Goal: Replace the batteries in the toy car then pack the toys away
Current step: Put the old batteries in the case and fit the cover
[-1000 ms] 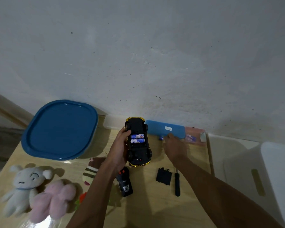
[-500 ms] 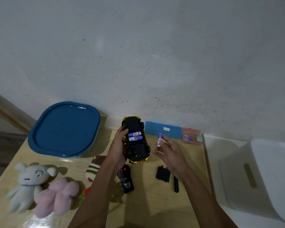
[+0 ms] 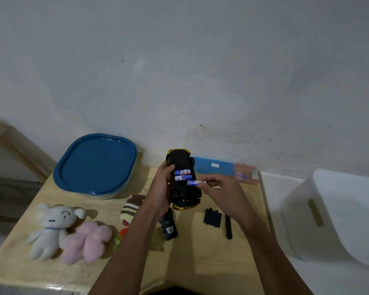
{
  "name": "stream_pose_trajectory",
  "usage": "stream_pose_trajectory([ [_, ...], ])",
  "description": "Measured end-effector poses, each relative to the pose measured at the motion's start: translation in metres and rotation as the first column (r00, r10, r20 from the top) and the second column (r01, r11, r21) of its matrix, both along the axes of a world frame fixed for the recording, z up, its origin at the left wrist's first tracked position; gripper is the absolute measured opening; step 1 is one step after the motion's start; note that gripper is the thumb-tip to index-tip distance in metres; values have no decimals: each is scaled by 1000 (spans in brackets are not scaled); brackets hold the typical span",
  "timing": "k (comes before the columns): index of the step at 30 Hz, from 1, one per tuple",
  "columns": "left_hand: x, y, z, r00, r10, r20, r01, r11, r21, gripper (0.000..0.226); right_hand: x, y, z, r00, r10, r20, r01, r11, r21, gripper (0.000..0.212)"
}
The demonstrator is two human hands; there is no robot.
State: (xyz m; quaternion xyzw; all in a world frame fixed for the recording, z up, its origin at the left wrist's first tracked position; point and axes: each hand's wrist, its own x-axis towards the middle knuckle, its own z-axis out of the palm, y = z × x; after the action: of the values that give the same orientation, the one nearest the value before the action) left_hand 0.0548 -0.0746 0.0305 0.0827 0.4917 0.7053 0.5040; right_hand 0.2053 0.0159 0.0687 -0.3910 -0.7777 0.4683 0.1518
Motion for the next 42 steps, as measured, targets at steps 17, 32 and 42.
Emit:
stream_pose_trajectory([
  [17, 10, 5, -1, 986, 38, 165, -55, 994, 98, 35, -29, -23, -39, 910, -288, -298, 346, 925, 161, 17],
  [32, 0, 5, -13, 991, -11, 134, 16, 999, -36, 39, -10, -17, -46, 993, 2, -119, 43, 927, 373, 28],
  [42, -8, -1, -19, 992, -94, 87, 100, 992, -74, 36, 51, 17, -128, 751, 0, 660, -78, 993, 89, 52],
])
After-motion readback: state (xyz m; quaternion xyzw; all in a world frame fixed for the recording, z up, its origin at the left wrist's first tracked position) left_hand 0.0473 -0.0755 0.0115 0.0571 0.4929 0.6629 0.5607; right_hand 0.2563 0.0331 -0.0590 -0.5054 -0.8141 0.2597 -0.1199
